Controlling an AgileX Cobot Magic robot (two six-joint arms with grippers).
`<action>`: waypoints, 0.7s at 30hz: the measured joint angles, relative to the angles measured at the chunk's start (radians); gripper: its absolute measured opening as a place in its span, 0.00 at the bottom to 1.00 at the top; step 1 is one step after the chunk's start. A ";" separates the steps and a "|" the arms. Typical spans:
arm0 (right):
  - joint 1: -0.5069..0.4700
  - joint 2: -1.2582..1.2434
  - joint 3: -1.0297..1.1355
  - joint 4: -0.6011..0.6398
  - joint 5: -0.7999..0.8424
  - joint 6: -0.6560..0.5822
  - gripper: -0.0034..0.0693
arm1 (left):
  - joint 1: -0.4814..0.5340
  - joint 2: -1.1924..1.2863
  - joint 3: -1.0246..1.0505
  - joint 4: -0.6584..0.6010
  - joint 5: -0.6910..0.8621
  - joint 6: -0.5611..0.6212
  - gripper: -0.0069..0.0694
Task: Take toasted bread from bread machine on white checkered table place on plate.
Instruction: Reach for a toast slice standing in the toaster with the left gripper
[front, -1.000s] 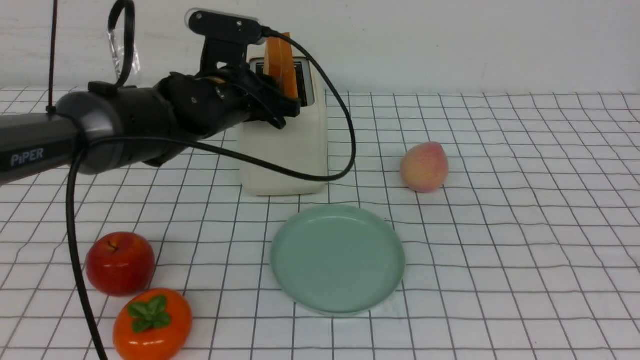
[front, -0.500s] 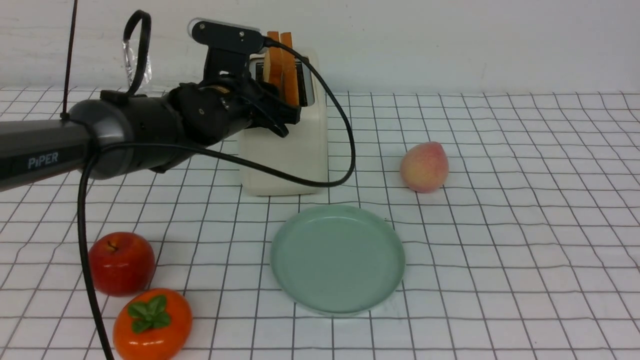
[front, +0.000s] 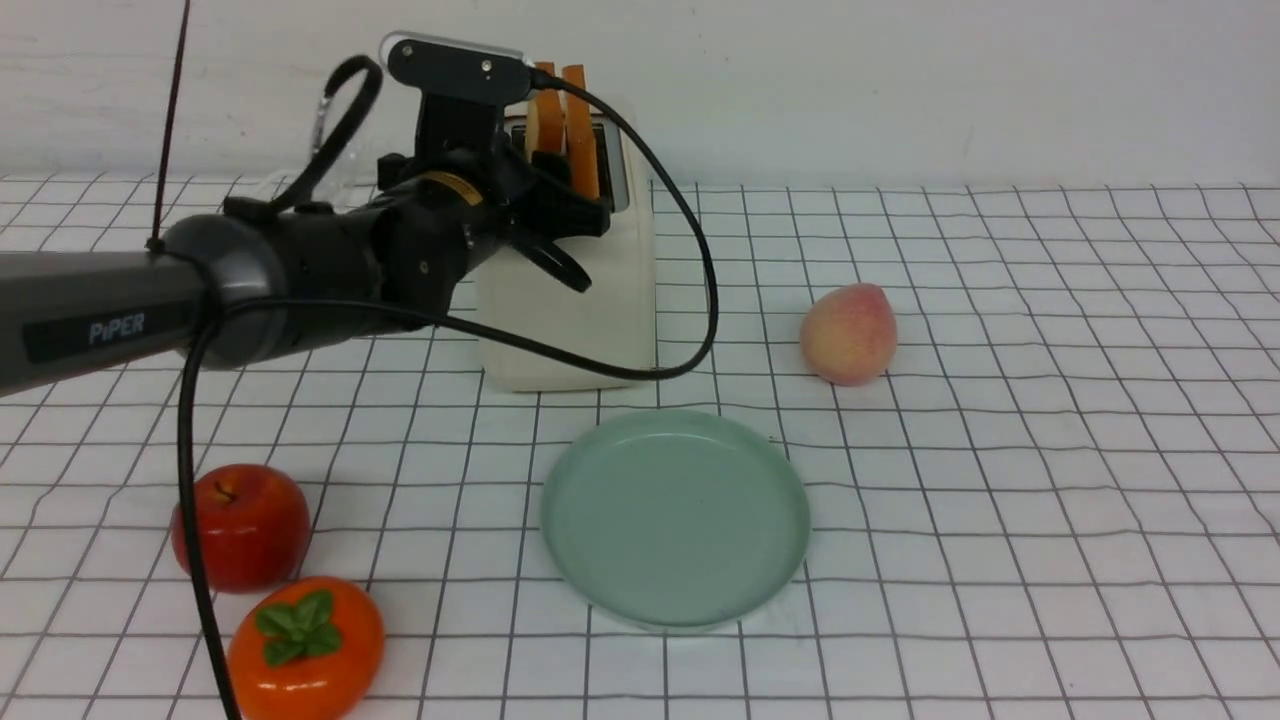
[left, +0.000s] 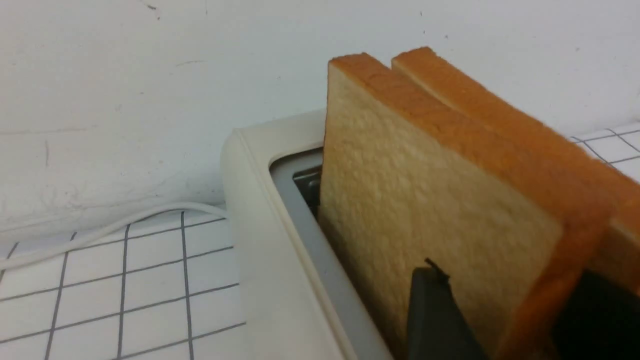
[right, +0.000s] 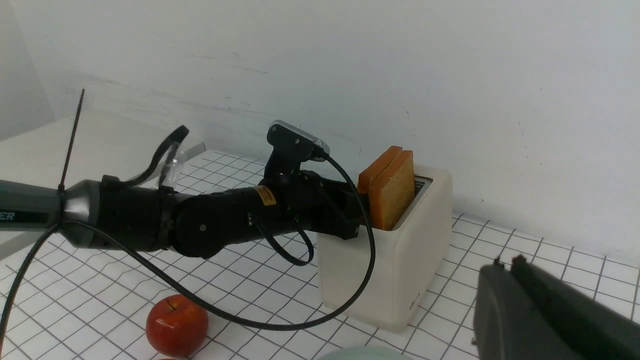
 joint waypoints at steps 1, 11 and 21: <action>0.000 0.000 0.000 0.000 0.001 0.000 0.07 | 0.000 0.003 0.000 0.005 -0.009 -0.011 0.51; 0.000 0.000 0.000 0.000 0.010 0.000 0.08 | 0.000 0.011 0.000 0.000 -0.123 -0.015 0.48; 0.000 0.000 0.000 0.000 0.014 0.000 0.08 | 0.001 0.011 0.000 -0.006 -0.143 -0.020 0.20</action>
